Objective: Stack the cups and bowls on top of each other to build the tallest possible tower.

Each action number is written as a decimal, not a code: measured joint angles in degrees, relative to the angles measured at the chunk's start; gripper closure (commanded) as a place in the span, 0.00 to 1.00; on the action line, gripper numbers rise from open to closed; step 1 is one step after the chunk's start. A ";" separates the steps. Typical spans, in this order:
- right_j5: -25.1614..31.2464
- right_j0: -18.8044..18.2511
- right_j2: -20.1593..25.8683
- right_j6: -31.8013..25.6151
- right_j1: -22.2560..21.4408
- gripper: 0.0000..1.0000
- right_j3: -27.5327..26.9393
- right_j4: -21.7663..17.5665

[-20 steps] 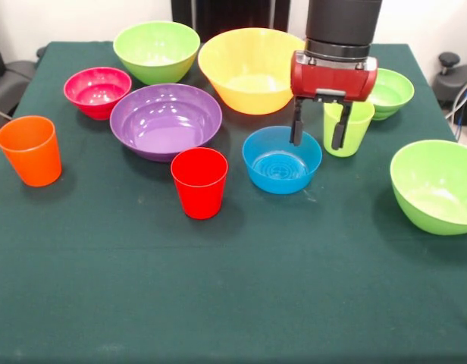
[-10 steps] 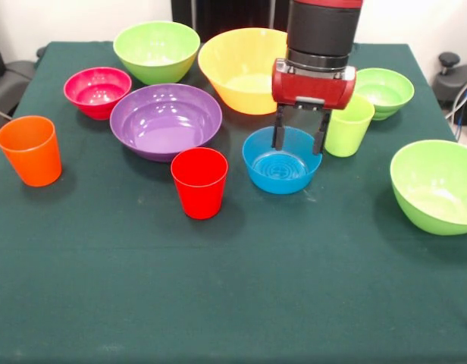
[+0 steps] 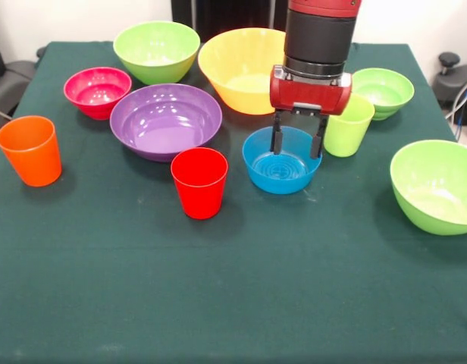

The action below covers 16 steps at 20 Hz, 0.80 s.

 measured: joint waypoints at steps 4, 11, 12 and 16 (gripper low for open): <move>-0.13 0.51 0.07 0.00 -0.15 0.00 0.11 0.00; -0.13 0.46 0.49 0.00 -1.11 0.00 1.13 0.00; -0.13 0.46 0.53 0.00 -1.09 0.00 1.16 0.00; -0.14 0.46 0.66 0.00 -1.04 0.00 1.20 0.01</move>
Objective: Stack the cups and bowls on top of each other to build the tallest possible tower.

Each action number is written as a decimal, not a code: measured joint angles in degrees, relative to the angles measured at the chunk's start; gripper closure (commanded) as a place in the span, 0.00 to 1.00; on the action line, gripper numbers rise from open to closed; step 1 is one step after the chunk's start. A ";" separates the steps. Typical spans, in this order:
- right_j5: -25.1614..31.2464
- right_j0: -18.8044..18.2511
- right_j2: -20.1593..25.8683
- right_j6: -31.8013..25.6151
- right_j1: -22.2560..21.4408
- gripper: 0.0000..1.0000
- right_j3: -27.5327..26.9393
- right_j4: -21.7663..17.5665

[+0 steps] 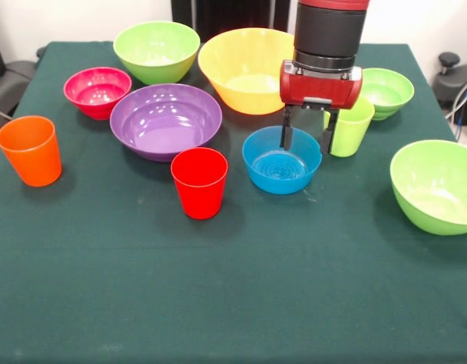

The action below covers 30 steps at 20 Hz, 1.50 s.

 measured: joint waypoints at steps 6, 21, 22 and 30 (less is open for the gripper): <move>0.00 0.02 0.02 0.00 0.33 0.00 -0.01 0.00; -1.28 2.19 0.05 0.00 0.75 0.00 -0.01 0.33; -1.41 2.27 0.05 0.00 0.75 0.00 -0.01 0.42; -3.71 3.08 -0.02 0.01 1.07 0.00 -0.11 1.23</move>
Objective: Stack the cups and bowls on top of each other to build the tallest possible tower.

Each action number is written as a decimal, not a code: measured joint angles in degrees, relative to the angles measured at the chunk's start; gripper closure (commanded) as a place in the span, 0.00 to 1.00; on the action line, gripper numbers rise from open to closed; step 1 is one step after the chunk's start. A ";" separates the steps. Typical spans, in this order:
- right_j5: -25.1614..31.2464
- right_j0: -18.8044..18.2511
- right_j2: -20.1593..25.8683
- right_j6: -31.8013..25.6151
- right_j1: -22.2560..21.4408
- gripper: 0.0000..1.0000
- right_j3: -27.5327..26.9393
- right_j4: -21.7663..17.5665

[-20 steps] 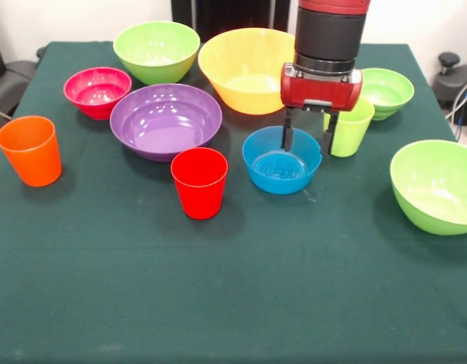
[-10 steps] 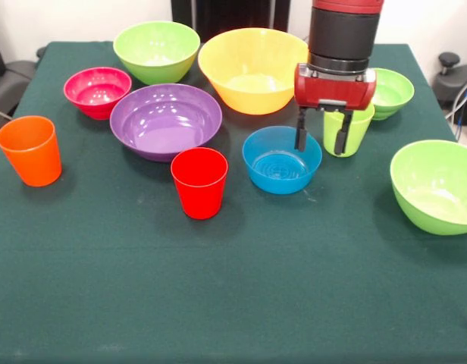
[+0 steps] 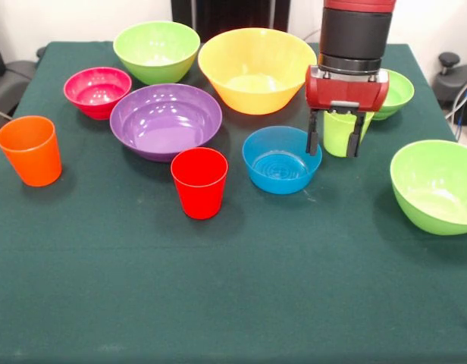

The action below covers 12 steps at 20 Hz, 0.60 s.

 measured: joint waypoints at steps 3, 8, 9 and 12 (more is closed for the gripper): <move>-0.22 0.27 -0.15 0.00 0.69 0.00 -0.17 0.05; -0.35 0.56 -0.30 0.00 2.27 0.00 -0.22 0.05; -0.41 0.61 -0.36 0.00 2.54 0.00 -0.22 0.06; -0.92 0.74 -0.58 0.00 3.79 0.00 -0.22 0.05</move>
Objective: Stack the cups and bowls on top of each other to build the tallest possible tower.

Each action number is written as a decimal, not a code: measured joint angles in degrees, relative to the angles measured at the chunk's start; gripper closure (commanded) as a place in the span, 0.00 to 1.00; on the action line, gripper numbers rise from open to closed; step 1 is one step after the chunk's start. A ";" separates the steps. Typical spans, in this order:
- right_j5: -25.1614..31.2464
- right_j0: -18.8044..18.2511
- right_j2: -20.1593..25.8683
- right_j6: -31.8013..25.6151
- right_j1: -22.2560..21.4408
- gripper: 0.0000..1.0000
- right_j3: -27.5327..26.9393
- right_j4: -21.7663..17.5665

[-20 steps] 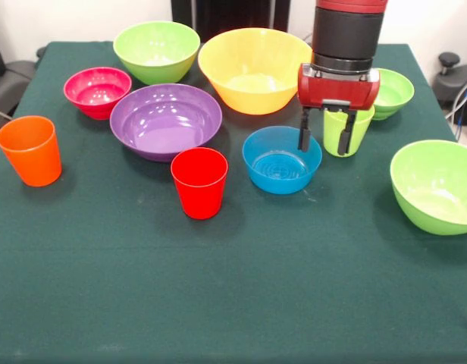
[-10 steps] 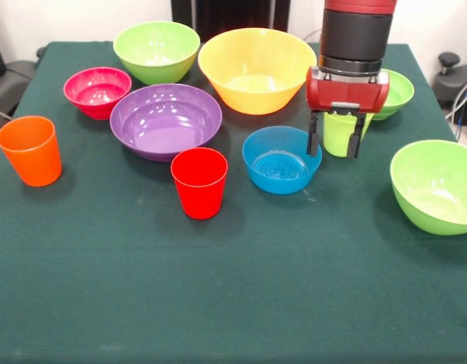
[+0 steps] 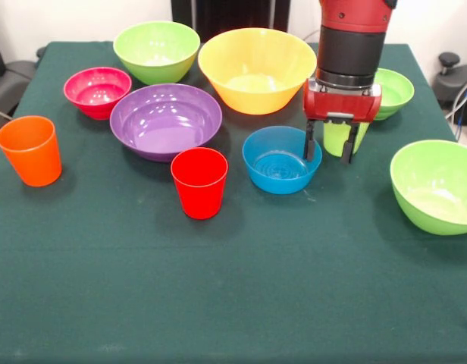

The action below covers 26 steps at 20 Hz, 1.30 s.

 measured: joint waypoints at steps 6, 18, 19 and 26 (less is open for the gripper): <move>-0.87 0.00 0.00 0.00 1.32 0.00 -0.01 0.01; -2.39 -0.01 0.00 0.00 2.25 0.00 -0.14 0.01; -2.47 -0.01 0.00 0.00 2.26 0.00 -0.15 0.01; -2.76 -0.38 0.07 0.00 2.30 0.00 -0.23 0.01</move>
